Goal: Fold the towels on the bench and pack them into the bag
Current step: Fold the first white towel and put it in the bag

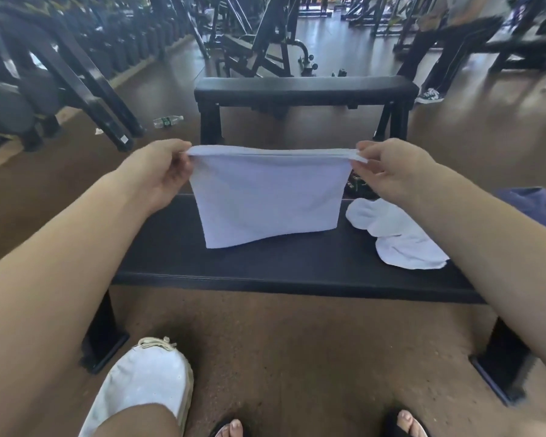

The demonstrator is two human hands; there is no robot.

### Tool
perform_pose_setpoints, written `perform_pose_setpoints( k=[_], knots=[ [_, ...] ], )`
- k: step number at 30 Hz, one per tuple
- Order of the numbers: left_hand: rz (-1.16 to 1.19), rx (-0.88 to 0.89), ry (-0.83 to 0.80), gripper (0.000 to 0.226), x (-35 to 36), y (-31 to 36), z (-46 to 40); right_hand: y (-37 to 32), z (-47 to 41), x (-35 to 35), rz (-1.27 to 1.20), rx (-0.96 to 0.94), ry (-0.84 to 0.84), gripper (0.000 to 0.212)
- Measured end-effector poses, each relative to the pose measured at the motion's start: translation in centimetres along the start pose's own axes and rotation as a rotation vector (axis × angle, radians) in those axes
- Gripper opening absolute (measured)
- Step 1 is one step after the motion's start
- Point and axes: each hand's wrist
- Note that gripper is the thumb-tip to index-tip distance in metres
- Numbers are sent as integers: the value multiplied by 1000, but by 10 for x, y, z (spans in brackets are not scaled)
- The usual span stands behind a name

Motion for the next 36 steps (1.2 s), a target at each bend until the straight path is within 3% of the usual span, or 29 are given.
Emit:
perform_pose_setpoints(
  k=[3, 7, 14, 18, 20, 25, 28, 36],
  knots=[
    [-96, 9, 7, 14, 4, 0, 3, -2, -6, -7, -36, -11, 47, 10],
    [-77, 16, 8, 11, 8, 4, 9, -7, -10, -13, -67, -43, 87, 16],
    [-110, -5, 42, 12, 11, 1, 15, -4, 0, -13, 326, -246, -21, 31],
    [-91, 33, 10, 12, 6, 6, 16, 1, -3, -14, 561, -418, -24, 14],
    [-150, 62, -24, 13, 3, 8, 16, 2, -3, -14, 565, -448, -29, 4],
    [-482, 213, 55, 2, -6, 1, 9, 1, 2, -14, 651, -496, -29, 13],
    [-610, 297, 84, 13, -11, -5, 4, 6, 3, -15, 723, -543, -23, 17],
    [-526, 371, 36, 18, -5, -4, 9, 4, 1, -12, 677, -655, 117, 23]
  ],
)
Point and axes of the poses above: each hand's wrist, its own z-axis away from the middle knuckle, its own x-axis out of the palm, y = z × x, and after that the axes turned 10 degrees about -x, right-handed
